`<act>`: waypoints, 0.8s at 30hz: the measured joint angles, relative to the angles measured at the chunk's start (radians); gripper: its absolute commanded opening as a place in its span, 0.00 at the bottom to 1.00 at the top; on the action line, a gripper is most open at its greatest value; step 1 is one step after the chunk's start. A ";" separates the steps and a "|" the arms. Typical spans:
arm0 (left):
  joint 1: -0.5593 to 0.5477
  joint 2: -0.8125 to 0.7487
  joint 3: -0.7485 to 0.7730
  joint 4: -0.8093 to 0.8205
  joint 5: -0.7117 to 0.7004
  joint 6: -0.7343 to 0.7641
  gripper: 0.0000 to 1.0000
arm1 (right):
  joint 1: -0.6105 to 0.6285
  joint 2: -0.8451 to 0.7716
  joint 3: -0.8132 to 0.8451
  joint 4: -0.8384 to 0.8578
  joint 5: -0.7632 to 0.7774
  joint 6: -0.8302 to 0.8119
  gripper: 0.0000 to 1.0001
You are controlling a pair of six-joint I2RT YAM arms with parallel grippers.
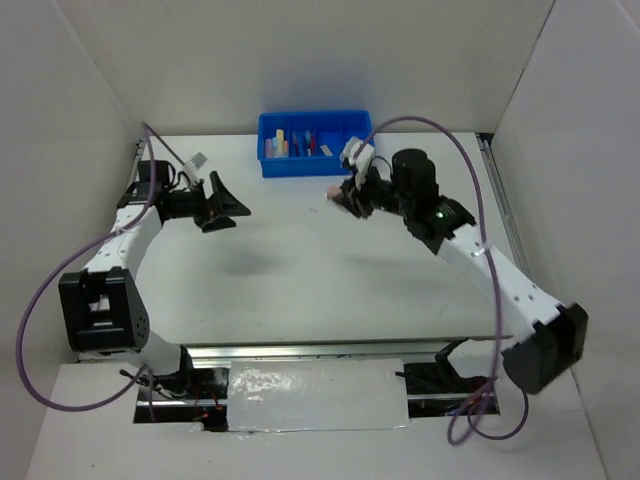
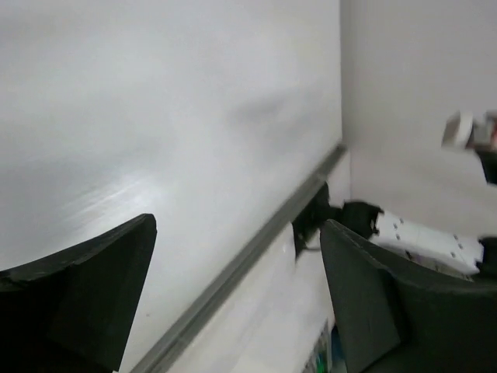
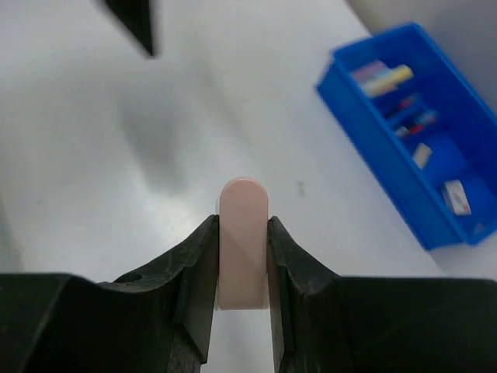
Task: Sort the stationery into containers
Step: Place the stapler in the storage box.
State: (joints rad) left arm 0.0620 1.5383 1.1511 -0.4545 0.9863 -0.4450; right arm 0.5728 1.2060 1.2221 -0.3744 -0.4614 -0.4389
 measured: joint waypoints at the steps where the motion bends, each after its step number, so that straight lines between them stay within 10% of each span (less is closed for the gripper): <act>1: 0.033 -0.021 -0.001 -0.002 -0.025 0.002 0.99 | -0.033 0.048 0.003 0.071 0.038 0.055 0.00; 7: 0.055 -0.211 -0.002 -0.037 -0.161 0.107 0.99 | -0.161 0.438 0.164 0.314 0.305 0.356 0.00; 14: 0.028 -0.351 -0.046 -0.060 -0.217 0.149 0.99 | -0.251 1.101 1.131 0.203 0.444 0.628 0.00; 24: -0.029 -0.460 -0.140 -0.054 -0.275 0.097 0.99 | -0.276 1.343 1.194 0.246 0.548 0.625 0.00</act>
State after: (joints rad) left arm 0.0334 1.0782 1.0107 -0.5083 0.7113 -0.3481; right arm 0.2970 2.5488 2.4161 -0.1280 0.0868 0.1864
